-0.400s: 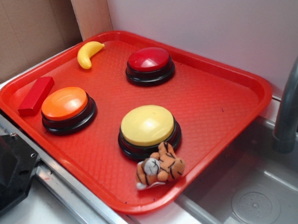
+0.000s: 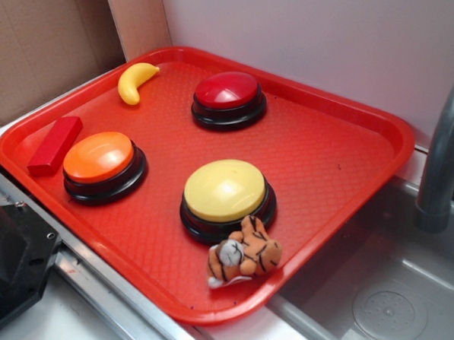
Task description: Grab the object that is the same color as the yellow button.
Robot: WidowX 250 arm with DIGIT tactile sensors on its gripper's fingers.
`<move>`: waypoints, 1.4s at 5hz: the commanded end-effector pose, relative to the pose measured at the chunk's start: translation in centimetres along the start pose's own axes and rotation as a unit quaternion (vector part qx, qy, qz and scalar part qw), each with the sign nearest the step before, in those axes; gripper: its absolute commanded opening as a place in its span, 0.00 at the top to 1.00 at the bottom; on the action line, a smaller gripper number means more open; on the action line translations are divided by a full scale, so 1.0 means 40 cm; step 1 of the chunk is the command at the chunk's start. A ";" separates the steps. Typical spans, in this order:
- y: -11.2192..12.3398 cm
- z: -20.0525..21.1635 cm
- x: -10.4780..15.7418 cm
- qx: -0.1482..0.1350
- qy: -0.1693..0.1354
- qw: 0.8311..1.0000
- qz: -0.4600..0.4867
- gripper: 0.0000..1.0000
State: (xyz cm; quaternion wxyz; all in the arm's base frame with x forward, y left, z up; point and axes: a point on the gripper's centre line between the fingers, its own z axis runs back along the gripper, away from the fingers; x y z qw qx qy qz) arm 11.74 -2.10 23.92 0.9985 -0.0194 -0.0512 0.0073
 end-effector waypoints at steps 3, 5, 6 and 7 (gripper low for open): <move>0.231 -0.186 0.260 0.045 -0.093 0.920 0.377 0.00; 0.352 -0.325 0.315 0.053 -0.119 0.857 0.498 0.00; 0.393 -0.380 0.327 0.070 -0.105 0.847 0.516 0.00; 0.436 -0.452 0.339 0.081 -0.122 0.833 0.534 0.00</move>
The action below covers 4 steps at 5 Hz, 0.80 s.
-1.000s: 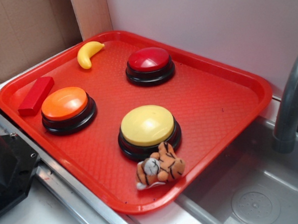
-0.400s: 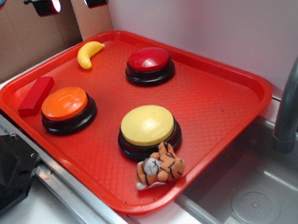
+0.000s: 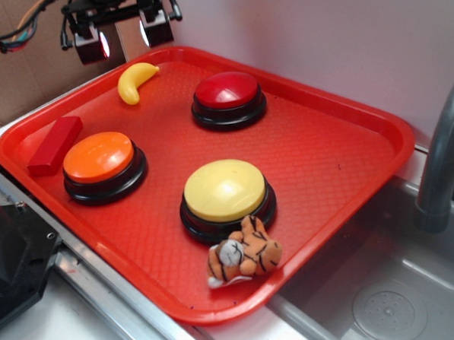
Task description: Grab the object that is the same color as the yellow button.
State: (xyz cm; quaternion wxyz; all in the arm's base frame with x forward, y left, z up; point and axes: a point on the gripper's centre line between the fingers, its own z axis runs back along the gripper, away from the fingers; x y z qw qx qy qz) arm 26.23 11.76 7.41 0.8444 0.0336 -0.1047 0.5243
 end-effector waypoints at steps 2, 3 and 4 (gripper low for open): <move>0.039 -0.123 0.099 -0.006 -0.031 0.998 0.046 0.00; 0.028 -0.124 0.094 -0.030 -0.031 0.998 0.055 0.00; 0.022 -0.122 0.094 -0.035 -0.023 0.998 0.048 1.00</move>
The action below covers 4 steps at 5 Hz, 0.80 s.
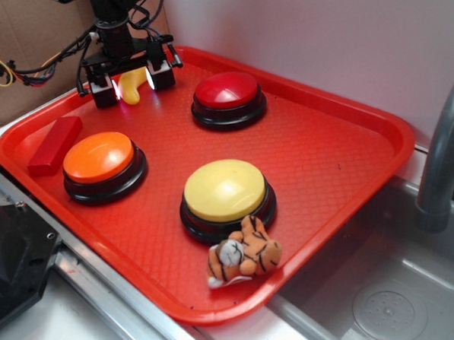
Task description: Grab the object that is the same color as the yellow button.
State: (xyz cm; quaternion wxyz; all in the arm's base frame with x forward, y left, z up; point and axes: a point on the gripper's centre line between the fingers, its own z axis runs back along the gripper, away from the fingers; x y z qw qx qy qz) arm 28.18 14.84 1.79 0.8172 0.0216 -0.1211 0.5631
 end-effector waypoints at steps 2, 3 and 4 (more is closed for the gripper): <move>-0.006 0.130 0.045 -0.021 -0.022 0.998 -0.049 1.00; -0.045 0.246 0.024 -0.018 -0.044 0.991 -0.123 1.00; -0.086 0.362 -0.067 -0.048 -0.008 0.970 -0.239 1.00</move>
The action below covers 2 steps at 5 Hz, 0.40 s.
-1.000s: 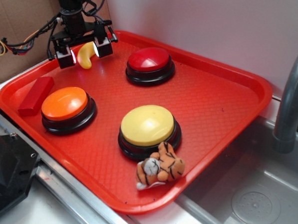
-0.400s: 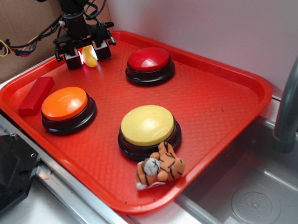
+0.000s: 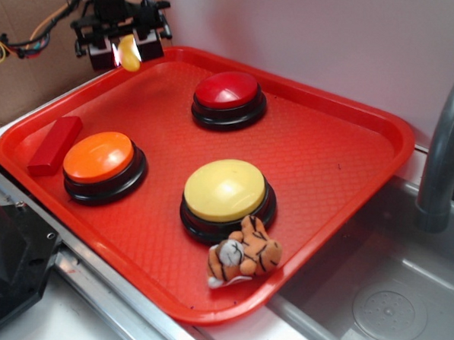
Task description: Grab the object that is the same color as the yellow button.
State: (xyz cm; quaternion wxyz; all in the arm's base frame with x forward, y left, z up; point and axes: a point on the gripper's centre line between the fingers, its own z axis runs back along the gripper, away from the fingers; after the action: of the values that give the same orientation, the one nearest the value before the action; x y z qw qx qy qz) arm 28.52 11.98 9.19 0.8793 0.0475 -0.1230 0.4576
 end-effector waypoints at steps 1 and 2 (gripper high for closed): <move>-0.073 0.264 -0.123 -0.080 0.044 0.968 -0.233 1.00; -0.065 0.315 -0.190 -0.104 0.052 0.943 -0.312 1.00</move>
State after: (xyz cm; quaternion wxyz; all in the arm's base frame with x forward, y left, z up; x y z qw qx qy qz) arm 25.04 0.13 18.02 0.9850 -0.0312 -0.0805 0.1497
